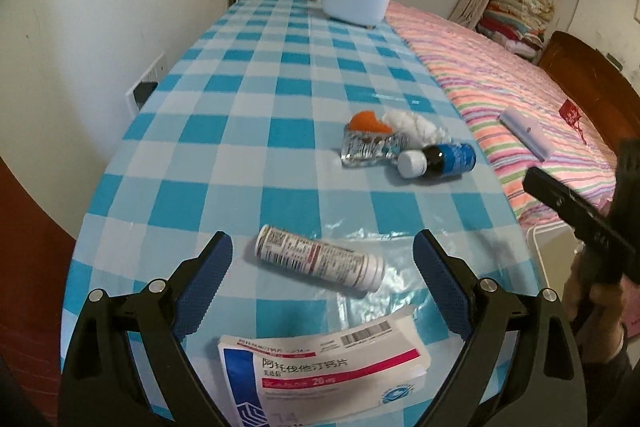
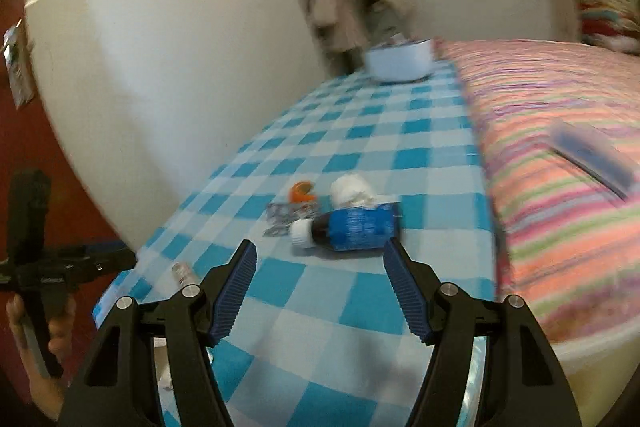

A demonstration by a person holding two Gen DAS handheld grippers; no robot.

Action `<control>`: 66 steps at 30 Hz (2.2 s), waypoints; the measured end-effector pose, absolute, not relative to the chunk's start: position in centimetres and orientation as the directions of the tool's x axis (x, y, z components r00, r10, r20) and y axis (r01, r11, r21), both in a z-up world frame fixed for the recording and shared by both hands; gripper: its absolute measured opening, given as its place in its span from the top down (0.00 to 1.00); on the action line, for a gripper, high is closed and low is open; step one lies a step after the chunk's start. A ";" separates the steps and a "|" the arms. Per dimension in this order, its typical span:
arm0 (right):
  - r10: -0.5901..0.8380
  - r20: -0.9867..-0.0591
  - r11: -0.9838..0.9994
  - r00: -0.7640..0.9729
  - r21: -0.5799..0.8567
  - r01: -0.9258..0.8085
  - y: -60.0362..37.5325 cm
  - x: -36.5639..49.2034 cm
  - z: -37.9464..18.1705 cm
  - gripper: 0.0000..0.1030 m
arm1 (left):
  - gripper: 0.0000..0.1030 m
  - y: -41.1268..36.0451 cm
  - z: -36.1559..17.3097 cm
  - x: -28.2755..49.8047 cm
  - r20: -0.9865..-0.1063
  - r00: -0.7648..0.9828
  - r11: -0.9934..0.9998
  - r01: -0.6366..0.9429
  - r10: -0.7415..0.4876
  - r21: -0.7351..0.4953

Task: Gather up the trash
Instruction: 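Grasp the blue medicine bottle with the right gripper, then grasp the white pill tube with the left gripper while the right gripper holds the bottle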

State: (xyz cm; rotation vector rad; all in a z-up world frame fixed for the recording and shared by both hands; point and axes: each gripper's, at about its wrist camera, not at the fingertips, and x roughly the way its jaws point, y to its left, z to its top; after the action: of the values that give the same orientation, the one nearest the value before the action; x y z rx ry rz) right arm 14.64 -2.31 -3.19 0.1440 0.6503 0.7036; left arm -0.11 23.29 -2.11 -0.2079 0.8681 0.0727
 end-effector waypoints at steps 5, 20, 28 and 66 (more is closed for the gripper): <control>0.707 -0.549 0.631 0.445 0.206 -0.748 0.7 17.7 -1.3 0.38 | 0.12 23.8 -2.8 0.5 -0.780 0.620 0.970 -0.134 -0.078 -0.204; 0.457 -0.850 0.386 0.260 -0.074 -0.919 6.7 24.5 -6.6 0.38 | 0.12 24.7 -5.2 2.9 -0.821 0.550 0.940 -0.178 -0.149 -0.290; 0.362 -0.900 0.371 0.244 -0.101 -0.923 7.9 26.3 -8.5 0.38 | 0.12 24.6 -5.8 3.6 -0.833 0.532 0.935 -0.195 -0.153 -0.296; 0.809 -0.547 0.444 0.213 0.332 -0.832 1.2 15.6 -3.6 0.61 | 0.39 22.7 -9.4 7.6 -0.914 0.400 0.950 -0.306 0.068 -0.063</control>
State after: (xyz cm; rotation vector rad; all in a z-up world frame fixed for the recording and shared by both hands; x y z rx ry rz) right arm 15.63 1.16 -3.60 -0.0360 0.7351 1.1393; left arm 7.57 22.67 -9.43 -0.2353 1.1378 0.2398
